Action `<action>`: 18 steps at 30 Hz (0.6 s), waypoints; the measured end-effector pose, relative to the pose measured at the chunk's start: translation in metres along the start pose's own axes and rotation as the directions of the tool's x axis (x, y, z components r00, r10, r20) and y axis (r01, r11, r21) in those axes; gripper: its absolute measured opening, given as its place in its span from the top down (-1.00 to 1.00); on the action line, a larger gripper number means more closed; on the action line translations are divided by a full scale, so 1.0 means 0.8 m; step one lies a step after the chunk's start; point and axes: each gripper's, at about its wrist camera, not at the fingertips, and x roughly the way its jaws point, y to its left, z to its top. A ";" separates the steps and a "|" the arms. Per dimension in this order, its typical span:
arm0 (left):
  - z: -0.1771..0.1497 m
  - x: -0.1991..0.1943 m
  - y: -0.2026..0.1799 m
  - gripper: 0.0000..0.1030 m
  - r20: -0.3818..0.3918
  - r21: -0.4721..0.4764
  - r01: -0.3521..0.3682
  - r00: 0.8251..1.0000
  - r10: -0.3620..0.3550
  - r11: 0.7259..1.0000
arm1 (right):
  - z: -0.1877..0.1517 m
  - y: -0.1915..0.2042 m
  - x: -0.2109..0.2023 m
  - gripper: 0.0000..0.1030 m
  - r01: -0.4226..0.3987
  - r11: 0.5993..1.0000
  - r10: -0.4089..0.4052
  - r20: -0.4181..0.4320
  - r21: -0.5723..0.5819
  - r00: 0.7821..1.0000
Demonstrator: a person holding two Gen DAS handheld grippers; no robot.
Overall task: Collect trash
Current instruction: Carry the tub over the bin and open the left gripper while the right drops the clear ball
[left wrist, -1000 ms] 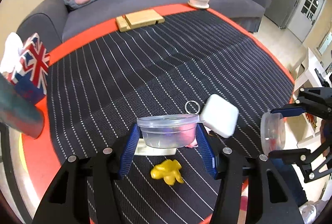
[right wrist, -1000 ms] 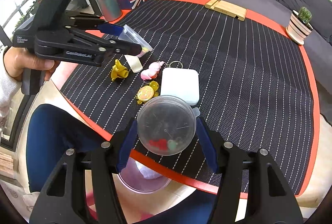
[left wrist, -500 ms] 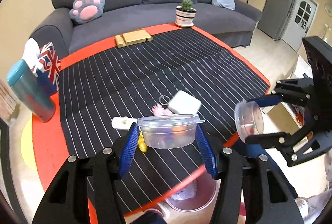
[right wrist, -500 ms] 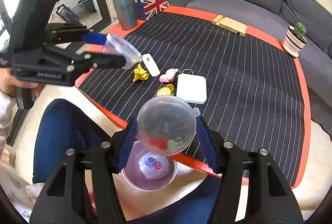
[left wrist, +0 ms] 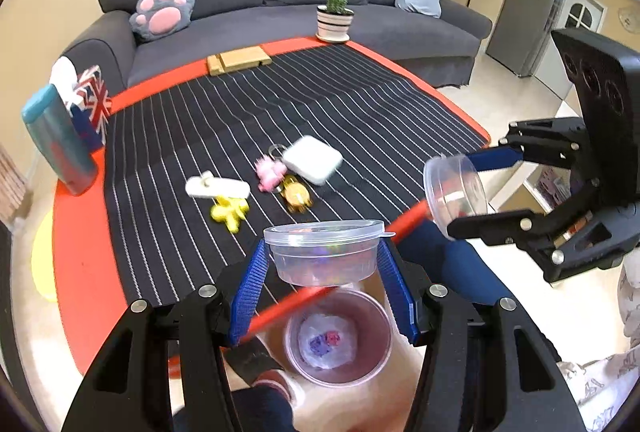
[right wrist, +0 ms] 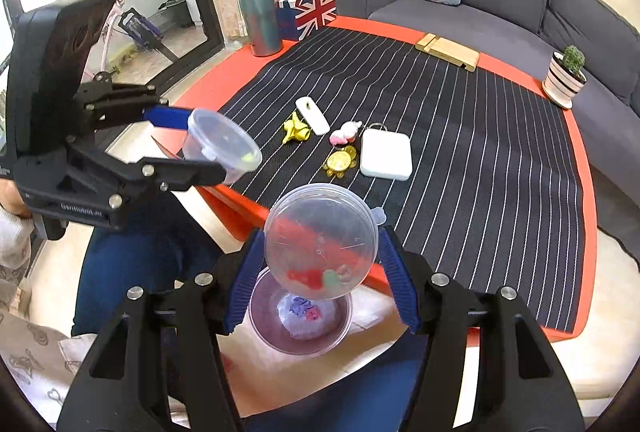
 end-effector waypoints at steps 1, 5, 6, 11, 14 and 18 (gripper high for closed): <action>-0.005 0.001 -0.003 -0.07 -0.008 -0.001 0.007 1.000 -0.007 1.000 | -0.004 0.000 -0.001 -0.14 -0.002 1.000 0.002 -0.001 0.004 1.000; -0.018 0.007 -0.011 -0.07 -0.027 -0.007 0.028 0.999 -0.029 1.000 | -0.015 -0.001 -0.003 -0.14 -0.005 1.000 0.005 -0.007 0.020 1.000; -0.022 0.007 -0.014 -0.08 -0.030 -0.006 0.033 0.999 -0.033 0.999 | -0.018 -0.002 -0.004 -0.14 -0.006 1.000 0.006 -0.008 0.024 1.000; -0.029 0.010 -0.022 -0.69 -0.020 -0.008 0.034 0.999 -0.034 0.999 | -0.027 -0.002 -0.007 -0.14 -0.009 0.999 0.009 -0.012 0.032 1.000; -0.029 0.012 -0.020 -0.81 -0.021 -0.021 0.023 0.999 -0.024 1.000 | -0.031 -0.001 -0.007 -0.14 -0.013 0.999 0.014 -0.012 0.036 1.000; -0.029 0.009 -0.016 -0.85 -0.020 -0.034 0.006 1.000 -0.007 0.999 | -0.032 0.000 -0.007 -0.14 -0.019 0.999 0.019 -0.012 0.038 1.000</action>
